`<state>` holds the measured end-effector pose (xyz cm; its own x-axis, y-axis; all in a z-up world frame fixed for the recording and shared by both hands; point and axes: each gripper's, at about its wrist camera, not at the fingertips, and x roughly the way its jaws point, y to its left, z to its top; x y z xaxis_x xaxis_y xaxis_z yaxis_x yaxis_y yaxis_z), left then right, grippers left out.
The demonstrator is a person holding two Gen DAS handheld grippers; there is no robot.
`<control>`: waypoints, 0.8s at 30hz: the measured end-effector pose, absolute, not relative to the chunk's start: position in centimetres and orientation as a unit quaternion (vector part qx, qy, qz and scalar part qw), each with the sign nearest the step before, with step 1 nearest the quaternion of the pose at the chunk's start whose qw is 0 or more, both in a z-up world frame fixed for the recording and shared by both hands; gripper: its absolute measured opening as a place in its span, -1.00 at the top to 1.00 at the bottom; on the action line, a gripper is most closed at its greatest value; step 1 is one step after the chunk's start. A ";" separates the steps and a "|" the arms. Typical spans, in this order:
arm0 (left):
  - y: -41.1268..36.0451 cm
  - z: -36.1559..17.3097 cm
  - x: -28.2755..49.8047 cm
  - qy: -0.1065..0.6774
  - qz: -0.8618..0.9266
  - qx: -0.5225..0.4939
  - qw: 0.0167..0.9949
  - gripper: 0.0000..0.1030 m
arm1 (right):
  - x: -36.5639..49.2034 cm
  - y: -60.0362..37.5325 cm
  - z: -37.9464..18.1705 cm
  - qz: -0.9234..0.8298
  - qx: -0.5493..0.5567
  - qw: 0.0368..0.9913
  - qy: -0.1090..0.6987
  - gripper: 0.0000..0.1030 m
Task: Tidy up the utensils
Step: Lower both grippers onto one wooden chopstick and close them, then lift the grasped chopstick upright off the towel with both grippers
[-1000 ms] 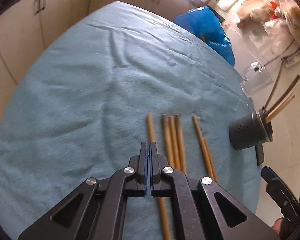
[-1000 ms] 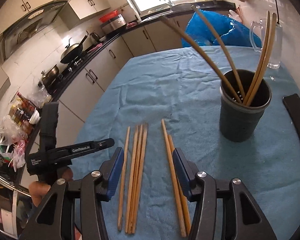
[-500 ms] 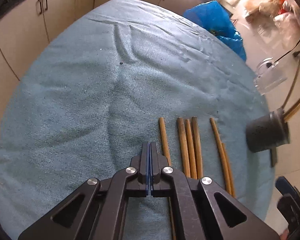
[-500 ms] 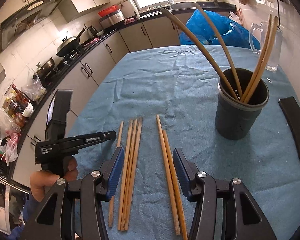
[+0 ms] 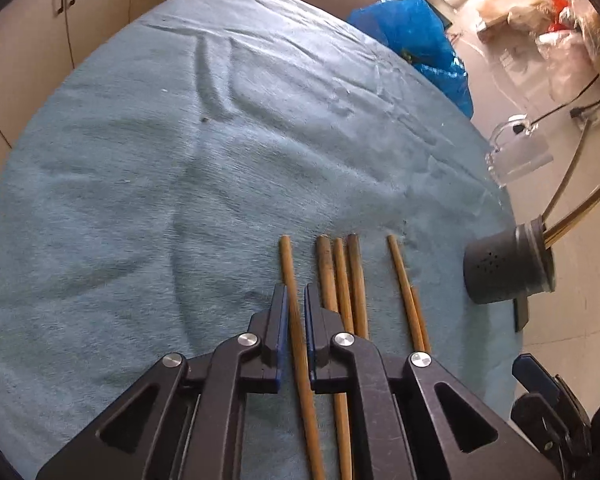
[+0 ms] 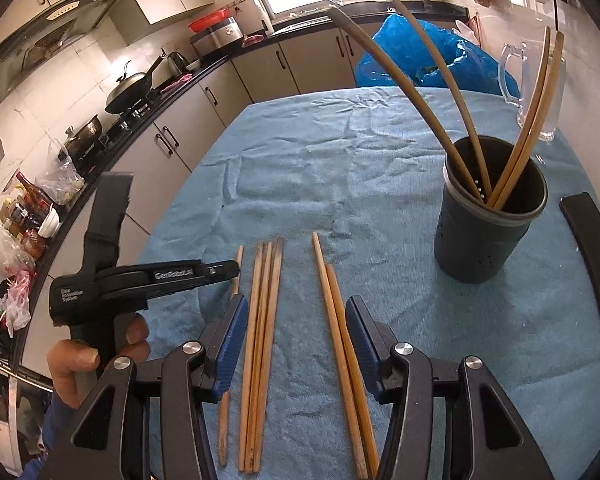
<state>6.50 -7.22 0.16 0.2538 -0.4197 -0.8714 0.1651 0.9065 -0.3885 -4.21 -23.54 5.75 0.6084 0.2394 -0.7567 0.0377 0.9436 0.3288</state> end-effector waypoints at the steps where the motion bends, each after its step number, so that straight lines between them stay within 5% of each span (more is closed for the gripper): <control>1: -7.8 -0.1 6.6 0.577 -0.181 -0.104 0.790 0.86 | -4.2 -23.6 5.6 0.057 0.159 0.882 0.441 -0.07; 11: -3.3 0.6 4.9 0.568 -0.106 -0.058 0.814 0.85 | -2.5 -22.5 5.2 0.070 0.134 0.875 0.460 -0.07; 21: -0.8 0.6 3.7 0.558 -0.104 -0.067 0.821 0.85 | 5.0 -19.8 2.0 0.080 0.130 0.841 0.519 0.53; 24: -1.3 0.5 3.6 0.553 -0.104 -0.060 0.825 0.85 | 6.9 -19.4 0.8 0.067 0.126 0.833 0.534 0.56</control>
